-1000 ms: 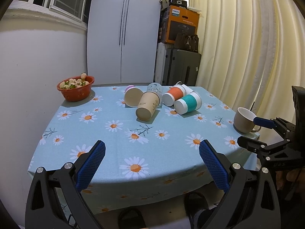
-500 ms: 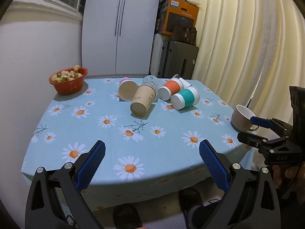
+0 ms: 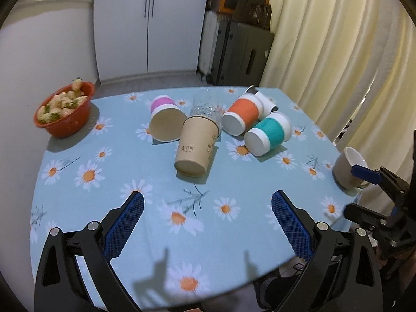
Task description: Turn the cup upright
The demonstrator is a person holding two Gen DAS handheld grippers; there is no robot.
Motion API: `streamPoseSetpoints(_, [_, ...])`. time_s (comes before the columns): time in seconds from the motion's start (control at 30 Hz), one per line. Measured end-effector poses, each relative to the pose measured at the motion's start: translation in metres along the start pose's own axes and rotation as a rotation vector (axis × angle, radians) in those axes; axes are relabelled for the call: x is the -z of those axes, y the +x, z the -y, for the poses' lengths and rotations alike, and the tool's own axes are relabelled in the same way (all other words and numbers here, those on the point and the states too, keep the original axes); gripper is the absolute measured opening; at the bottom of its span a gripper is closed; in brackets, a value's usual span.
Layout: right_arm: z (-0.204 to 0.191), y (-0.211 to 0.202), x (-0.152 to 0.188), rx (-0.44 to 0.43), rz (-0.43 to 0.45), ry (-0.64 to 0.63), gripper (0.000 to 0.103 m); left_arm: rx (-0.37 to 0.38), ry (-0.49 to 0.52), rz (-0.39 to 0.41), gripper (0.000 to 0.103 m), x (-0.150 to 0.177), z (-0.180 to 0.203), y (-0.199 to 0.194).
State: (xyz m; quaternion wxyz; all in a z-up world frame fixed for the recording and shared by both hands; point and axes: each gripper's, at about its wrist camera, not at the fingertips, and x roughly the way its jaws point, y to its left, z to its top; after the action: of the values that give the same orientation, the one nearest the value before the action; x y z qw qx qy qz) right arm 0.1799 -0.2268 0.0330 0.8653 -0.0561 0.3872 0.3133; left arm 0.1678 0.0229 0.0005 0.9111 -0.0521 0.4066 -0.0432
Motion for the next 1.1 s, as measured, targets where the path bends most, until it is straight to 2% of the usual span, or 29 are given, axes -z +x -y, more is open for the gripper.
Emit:
streamPoseSetpoints(0.13, [0.01, 0.02, -0.014, -0.079, -0.059, 0.045, 0.099, 0.004, 0.018, -0.084, 0.095, -0.022, -0.005, 0.04])
streamPoseSetpoints(0.27, [0.018, 0.038, -0.02, -0.117, -0.115, 0.076, 0.099, 0.008, 0.033, -0.165, 0.094, -0.04, -0.009, 0.078])
streamPoseSetpoints(0.33, [0.023, 0.047, -0.022, -0.12, -0.14, 0.073, 0.099, -0.005, 0.051, -0.2, 0.084, -0.049, -0.008, 0.092])
streamPoseSetpoints(0.63, [0.038, 0.07, -0.032, -0.186, -0.181, 0.133, 0.099, -0.052, 0.124, -0.342, 0.074, -0.072, -0.01, 0.148])
streamPoseSetpoints(0.8, [0.044, 0.078, -0.027, -0.209, -0.212, 0.151, 0.099, -0.062, 0.162, -0.374, 0.07, -0.074, -0.01, 0.159])
streamPoseSetpoints(0.9, [0.046, 0.081, -0.025, -0.215, -0.23, 0.162, 0.099, -0.065, 0.165, -0.388, 0.059, -0.073, -0.011, 0.166])
streamPoseSetpoints(1.1, [0.043, 0.081, -0.02, -0.217, -0.253, 0.16, 0.099, -0.07, 0.181, -0.417, 0.058, -0.07, -0.005, 0.176])
